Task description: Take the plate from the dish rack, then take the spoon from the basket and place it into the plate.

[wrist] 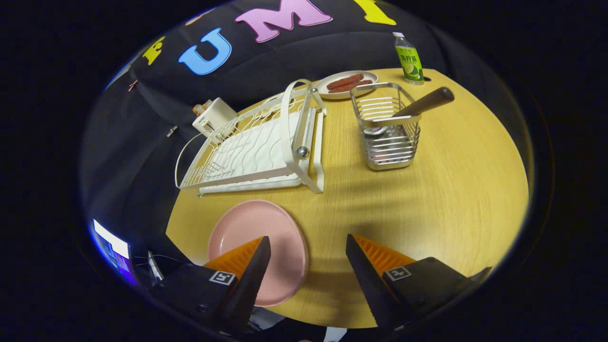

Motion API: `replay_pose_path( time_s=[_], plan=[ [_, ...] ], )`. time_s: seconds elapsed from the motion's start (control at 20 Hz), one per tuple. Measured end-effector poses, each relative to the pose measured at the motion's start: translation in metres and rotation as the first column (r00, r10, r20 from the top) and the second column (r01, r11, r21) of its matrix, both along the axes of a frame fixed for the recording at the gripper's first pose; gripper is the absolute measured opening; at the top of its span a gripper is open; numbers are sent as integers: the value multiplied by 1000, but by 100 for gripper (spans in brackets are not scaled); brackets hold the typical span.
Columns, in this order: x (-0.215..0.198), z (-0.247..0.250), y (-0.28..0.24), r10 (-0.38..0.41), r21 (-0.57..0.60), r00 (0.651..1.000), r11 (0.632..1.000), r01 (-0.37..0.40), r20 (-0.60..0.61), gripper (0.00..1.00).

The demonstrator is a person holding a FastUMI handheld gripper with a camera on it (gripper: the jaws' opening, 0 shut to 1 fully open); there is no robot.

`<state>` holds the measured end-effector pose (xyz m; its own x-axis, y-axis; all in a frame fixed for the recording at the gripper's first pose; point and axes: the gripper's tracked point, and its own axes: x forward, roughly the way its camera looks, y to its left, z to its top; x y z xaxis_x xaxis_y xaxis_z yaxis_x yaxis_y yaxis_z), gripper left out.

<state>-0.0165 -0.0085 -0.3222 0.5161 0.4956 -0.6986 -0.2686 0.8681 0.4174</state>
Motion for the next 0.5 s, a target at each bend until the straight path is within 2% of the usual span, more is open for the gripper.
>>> replay_pose_path(
  time_s=[0.15, 0.25, 0.4, 0.5],
  plan=[
    [14, 27, -31, -21, -55, 988, 998, 30, 155, 99],
    [27, 49, -51, -29, -99, 959, 993, 59, 283, 99],
    [47, 84, -77, -24, -155, 885, 982, 108, 465, 98],
    [60, 106, -83, -41, -140, 832, 980, 141, 552, 98]
  ],
)
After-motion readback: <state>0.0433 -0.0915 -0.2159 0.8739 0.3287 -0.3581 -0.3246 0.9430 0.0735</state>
